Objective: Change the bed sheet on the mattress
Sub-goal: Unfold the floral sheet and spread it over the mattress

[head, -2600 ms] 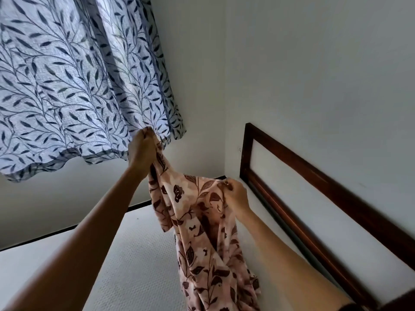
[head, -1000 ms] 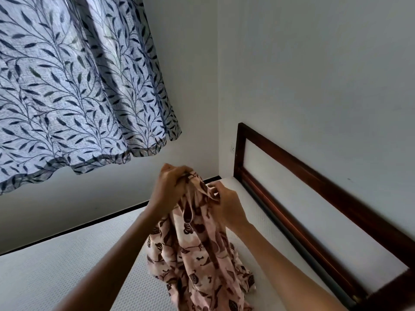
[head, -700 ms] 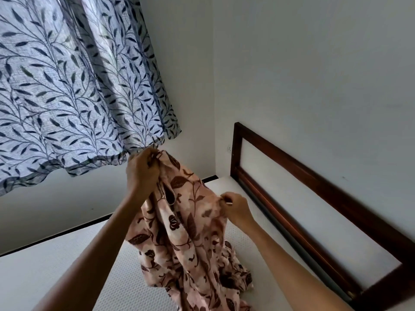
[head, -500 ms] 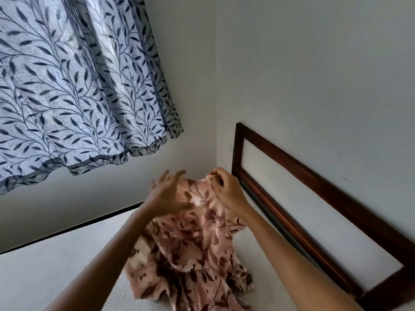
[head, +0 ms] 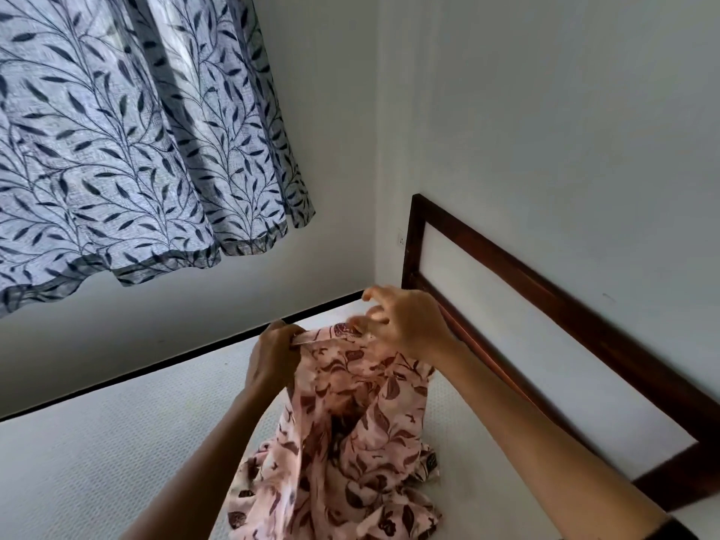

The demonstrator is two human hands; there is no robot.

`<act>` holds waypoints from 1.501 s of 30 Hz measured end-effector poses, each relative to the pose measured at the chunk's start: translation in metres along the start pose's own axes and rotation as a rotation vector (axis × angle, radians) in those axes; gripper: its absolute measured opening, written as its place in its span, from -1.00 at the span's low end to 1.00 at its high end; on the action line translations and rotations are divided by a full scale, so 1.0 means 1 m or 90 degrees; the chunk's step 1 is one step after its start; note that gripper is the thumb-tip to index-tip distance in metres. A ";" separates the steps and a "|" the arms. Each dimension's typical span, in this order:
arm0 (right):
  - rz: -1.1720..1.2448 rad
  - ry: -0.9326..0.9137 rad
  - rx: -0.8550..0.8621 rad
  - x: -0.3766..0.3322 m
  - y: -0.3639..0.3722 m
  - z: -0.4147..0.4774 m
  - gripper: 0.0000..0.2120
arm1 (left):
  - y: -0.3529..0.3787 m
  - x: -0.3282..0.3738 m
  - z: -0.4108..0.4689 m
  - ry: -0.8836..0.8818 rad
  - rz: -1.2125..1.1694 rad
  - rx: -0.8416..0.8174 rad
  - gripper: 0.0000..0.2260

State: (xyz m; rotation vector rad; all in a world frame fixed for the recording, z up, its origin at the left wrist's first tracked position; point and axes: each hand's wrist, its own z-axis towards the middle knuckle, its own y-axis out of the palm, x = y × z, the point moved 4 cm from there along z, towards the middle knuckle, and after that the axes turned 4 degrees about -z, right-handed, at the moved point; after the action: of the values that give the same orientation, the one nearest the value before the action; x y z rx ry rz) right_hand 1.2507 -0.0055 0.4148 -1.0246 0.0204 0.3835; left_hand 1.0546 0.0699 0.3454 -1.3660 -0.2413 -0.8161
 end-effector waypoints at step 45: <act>0.575 0.509 -0.255 0.146 0.184 -0.102 -0.84 | 0.203 0.027 0.029 -0.009 -0.007 -0.362 -0.08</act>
State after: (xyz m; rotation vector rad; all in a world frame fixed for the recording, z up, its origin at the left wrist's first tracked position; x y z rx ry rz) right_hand 1.3443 0.0383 0.1805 -1.4783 1.1967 0.7856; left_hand 1.2121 0.0841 0.2120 -1.9021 -0.0223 -0.9250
